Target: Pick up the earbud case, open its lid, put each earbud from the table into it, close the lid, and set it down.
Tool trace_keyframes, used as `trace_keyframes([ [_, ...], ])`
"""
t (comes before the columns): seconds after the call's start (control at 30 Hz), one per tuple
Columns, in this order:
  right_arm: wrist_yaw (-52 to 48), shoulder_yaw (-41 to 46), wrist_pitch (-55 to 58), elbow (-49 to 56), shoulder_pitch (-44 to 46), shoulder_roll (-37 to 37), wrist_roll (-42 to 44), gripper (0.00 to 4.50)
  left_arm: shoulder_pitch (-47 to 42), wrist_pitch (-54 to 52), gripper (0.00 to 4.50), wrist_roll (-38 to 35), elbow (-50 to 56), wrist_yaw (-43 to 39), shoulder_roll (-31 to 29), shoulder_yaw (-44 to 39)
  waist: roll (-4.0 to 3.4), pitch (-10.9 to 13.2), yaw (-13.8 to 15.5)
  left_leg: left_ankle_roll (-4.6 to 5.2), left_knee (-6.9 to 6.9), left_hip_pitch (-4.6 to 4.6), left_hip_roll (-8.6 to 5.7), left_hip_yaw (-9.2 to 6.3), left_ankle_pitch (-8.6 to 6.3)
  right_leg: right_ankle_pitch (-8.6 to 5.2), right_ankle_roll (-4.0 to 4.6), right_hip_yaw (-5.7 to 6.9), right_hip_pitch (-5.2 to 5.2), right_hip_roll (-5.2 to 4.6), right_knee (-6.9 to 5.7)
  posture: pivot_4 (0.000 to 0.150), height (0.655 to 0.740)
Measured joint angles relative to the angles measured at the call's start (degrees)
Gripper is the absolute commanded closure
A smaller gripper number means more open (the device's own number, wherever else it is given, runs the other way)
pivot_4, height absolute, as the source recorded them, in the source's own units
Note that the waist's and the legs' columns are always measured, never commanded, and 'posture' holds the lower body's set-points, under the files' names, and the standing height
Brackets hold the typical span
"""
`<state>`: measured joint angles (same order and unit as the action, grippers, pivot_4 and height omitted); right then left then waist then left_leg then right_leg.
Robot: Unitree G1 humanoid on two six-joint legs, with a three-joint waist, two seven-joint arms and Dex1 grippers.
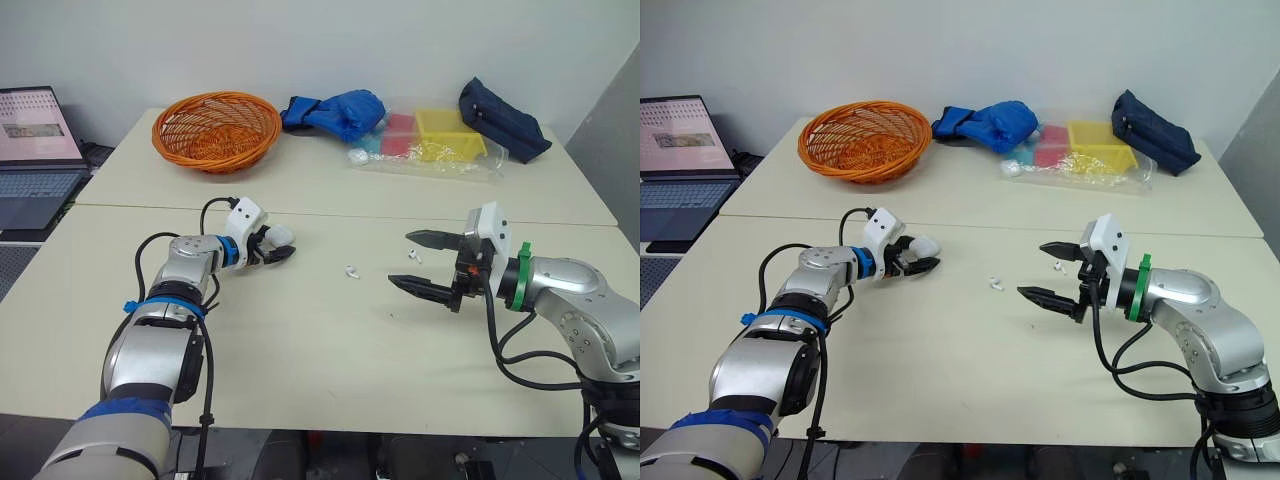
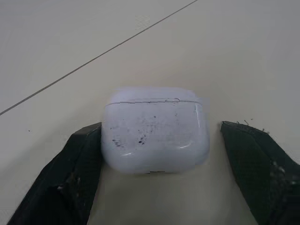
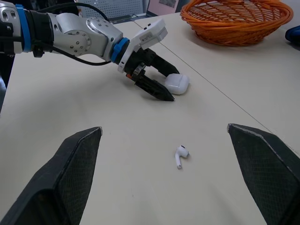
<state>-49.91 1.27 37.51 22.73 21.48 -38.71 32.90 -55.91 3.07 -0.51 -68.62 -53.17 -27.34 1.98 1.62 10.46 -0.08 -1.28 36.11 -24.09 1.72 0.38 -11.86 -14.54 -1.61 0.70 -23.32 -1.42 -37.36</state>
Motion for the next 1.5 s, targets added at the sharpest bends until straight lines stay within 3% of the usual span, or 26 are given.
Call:
trace_keyframes([
  [0.07, -0.01, 0.0, 0.0, 0.0, 0.01, -0.06, 0.0, 0.0, -0.22, 0.06, 1.71, 0.2, -0.28, -0.12, -0.03, -0.05, 0.0, 0.0, 0.01, 0.0, 0.0, 0.0, 0.0, 0.02, 0.0, 0.0, 0.0, -0.02, 0.0, 0.0, 0.0, 0.15, 0.74],
  [0.4, -0.07, 0.0, 0.0, -0.24, 0.62, -0.08, -0.01, 0.0, -0.36, 2.4, 1.71, 1.74, -0.44, -1.58, 0.31, 0.0, 0.0, 0.0, 0.01, 0.0, 0.13, 0.01, 0.0, 0.02, 0.0, 0.0, 0.0, -0.03, 0.0, -0.01, -0.18, 0.15, 0.74],
  [0.5, -0.08, -0.03, 0.01, -0.48, 0.81, -0.14, -0.03, 0.0, 0.19, 4.09, 1.71, -0.95, 2.5, -6.83, 2.89, -1.24, 0.0, 0.0, 0.35, 0.0, 0.28, -0.07, 0.0, -0.05, 0.0, 0.05, 0.09, 0.03, -0.01, -0.01, -0.26, 0.15, 0.74],
  [0.63, 1.92, 1.93, 5.79, -0.65, 4.05, 0.79, 4.93, 0.0, 1.73, 4.67, 1.71, -6.2, 15.37, -14.48, 4.99, -2.28, 0.01, 0.03, 0.05, 0.0, 0.57, -0.2, 0.04, -0.05, 0.0, 0.16, 0.28, -0.01, -0.09, -0.02, -0.47, 0.15, 0.74],
  [0.7, 5.08, 3.62, 13.75, -2.25, 9.75, 0.99, 9.74, 0.0, 2.79, 12.11, 1.71, -7.13, 25.26, -16.89, 5.52, -1.41, 0.0, 0.03, -0.06, 0.0, 0.65, -0.19, 0.08, -0.01, 0.0, 0.23, 0.41, -0.1, -0.14, -0.04, -0.56, 0.15, 0.74],
  [0.8, 8.46, 5.72, 21.96, -4.76, 15.25, 0.88, 13.97, 0.0, 2.81, 24.93, 1.71, -6.03, 31.4, -17.01, 6.39, 0.57, 0.0, 0.02, 0.02, 0.0, 0.68, 0.0, 0.09, 0.0, 0.0, 0.26, 0.48, -0.11, 0.0, -0.03, -0.61, 0.15, 0.74],
  [0.97, 11.09, 4.22, 30.81, -10.08, 20.9, 1.6, 16.29, 0.0, 2.7, 47.03, 1.71, -1.5, 26.62, -13.79, 6.92, 3.6, -0.01, 0.03, 0.03, 0.04, 0.73, 0.04, 0.15, 0.05, 0.02, 0.31, 0.54, -0.13, 0.0, 0.07, -0.67, 0.15, 0.74],
  [1.07, 12.99, 4.56, 34.57, -11.98, 23.5, 3.7, 17.91, 0.0, 0.94, 54.08, 1.71, 1.18, 22.74, -10.82, 7.03, 4.89, -0.01, 0.03, 0.02, 0.04, 0.78, -0.06, 0.16, 0.04, 0.02, 0.31, 0.52, -0.12, -0.04, 0.1, -0.65, 0.15, 0.74],
  [1.5, 18.57, 4.72, 37.14, -12.33, 23.99, 10.07, 19.82, 0.0, -1.87, 61.46, 1.71, 1.76, 16.04, -6.22, 7.13, 7.25, -0.01, 0.03, -0.02, 0.05, 0.8, -0.34, 0.16, -0.07, 0.02, 0.31, 0.51, -0.03, -0.27, 0.13, -0.68, 0.15, 0.74],
])
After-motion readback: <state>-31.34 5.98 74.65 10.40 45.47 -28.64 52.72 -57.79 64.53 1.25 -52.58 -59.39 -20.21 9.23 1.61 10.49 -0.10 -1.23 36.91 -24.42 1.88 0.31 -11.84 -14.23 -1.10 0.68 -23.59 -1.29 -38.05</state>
